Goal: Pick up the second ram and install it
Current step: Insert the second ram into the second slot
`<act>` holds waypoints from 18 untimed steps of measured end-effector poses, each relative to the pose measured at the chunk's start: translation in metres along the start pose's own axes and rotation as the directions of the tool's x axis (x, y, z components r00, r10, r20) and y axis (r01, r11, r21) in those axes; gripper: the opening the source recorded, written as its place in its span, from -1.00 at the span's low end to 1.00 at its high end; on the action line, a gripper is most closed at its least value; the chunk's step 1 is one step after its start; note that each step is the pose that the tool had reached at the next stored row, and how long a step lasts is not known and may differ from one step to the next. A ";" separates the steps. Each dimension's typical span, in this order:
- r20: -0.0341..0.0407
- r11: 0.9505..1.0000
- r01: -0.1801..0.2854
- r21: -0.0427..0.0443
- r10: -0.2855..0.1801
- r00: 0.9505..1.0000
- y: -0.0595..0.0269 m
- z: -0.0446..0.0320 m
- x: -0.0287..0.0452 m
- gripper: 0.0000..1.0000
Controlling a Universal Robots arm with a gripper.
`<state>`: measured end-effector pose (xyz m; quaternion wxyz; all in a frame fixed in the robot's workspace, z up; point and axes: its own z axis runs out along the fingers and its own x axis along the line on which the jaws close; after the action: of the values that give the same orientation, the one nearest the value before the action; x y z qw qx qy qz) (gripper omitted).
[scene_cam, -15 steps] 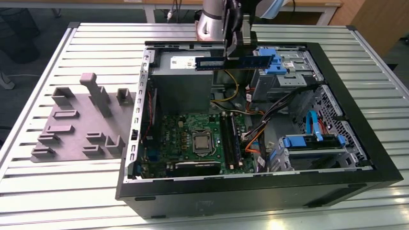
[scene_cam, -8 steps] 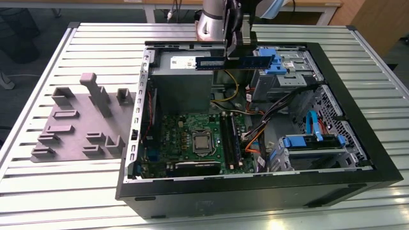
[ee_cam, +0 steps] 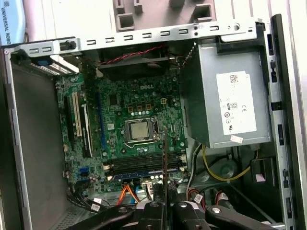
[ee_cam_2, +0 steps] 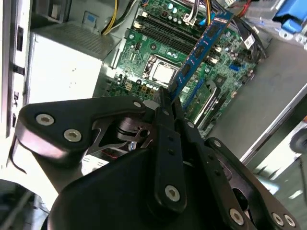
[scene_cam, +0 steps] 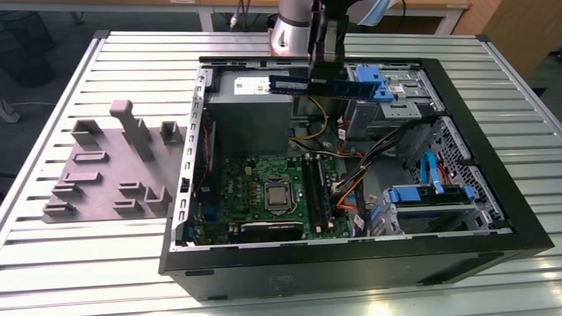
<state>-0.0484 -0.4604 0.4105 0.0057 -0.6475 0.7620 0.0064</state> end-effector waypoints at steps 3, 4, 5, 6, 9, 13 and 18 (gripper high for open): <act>0.000 0.998 -0.055 0.001 0.055 0.998 0.0000 0.0007 0.0000 -0.72; 0.000 0.997 -0.073 0.001 0.073 0.997 0.0000 0.0010 0.0000 -0.72; -0.001 0.996 -0.090 0.002 0.090 0.996 0.0000 0.0013 0.0000 -0.72; -0.001 0.994 -0.108 0.002 0.108 0.994 0.0000 0.0015 0.0000 -0.72; -0.001 0.987 -0.162 0.003 0.162 0.987 0.0000 0.0022 0.0001 -0.72; -0.002 0.973 -0.231 0.005 0.231 0.973 0.0000 0.0032 0.0001 -0.72; -0.003 0.948 -0.317 0.007 0.317 0.949 0.0000 0.0046 0.0001 -0.72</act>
<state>-0.0485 -0.4604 0.4058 0.0052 -0.5168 0.8561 0.0035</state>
